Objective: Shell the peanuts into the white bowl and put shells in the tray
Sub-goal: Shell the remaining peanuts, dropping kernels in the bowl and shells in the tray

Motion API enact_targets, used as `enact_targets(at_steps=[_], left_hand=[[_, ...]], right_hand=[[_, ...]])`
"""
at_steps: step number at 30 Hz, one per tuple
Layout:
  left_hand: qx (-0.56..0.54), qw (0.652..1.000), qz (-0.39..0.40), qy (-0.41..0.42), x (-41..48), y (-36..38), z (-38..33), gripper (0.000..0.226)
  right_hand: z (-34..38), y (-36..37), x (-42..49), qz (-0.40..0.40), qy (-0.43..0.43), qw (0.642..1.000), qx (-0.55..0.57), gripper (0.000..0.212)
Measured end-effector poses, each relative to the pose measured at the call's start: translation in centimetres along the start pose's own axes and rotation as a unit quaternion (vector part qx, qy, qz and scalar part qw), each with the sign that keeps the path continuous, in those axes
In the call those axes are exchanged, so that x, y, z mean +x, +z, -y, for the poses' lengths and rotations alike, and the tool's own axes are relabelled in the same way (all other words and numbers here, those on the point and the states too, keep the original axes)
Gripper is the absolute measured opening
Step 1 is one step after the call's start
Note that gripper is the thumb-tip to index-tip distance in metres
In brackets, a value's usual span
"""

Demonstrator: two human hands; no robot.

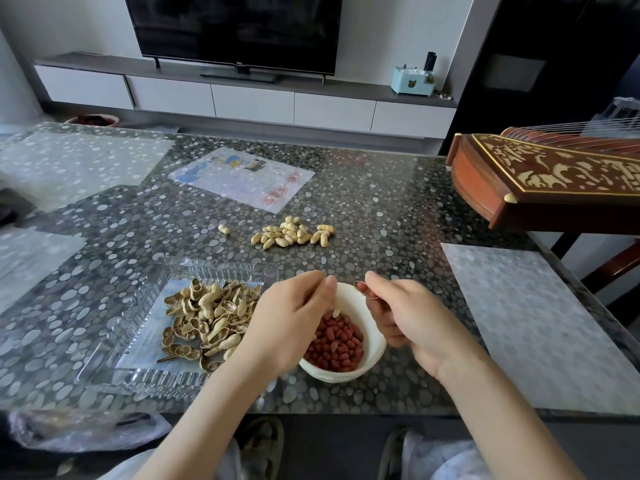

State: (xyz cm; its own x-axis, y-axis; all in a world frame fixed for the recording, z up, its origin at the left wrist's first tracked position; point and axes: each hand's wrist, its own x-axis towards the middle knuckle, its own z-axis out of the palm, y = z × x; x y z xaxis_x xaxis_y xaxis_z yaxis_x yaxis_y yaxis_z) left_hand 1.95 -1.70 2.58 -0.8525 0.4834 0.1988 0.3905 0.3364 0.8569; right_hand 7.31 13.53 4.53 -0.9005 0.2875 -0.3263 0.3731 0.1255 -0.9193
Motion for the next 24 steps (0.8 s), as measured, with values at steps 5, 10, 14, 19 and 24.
enact_targets(at_steps=[5, 10, 14, 19, 24], left_hand=[[0.137, 0.990, -0.023, 0.027, 0.4, -0.2, 0.3, 0.040], [0.124, 0.991, -0.048, -0.010, 0.8, -0.7, 0.6, 0.047], [0.067, 0.990, -0.084, -0.086, 1.2, -2.1, 1.3, 0.042], [0.165, 0.955, -0.128, -0.211, 1.7, -6.0, 4.7, 0.044], [0.255, 0.924, -0.106, -0.264, 1.8, -8.2, 6.3, 0.039]], right_hand=[[-1.2, 0.1, 0.2, -0.096, -0.170, 0.935, -0.296, 0.049], [-2.0, 0.0, 1.0, -0.120, -0.215, 0.919, -0.307, 0.033], [-1.7, 0.1, 1.2, -0.111, -0.228, 0.942, -0.219, 0.038], [-0.4, 2.8, 1.2, -0.062, -0.251, 0.953, -0.159, 0.008], [1.2, 7.2, 3.0, -0.001, -0.294, 0.931, -0.214, 0.008]])
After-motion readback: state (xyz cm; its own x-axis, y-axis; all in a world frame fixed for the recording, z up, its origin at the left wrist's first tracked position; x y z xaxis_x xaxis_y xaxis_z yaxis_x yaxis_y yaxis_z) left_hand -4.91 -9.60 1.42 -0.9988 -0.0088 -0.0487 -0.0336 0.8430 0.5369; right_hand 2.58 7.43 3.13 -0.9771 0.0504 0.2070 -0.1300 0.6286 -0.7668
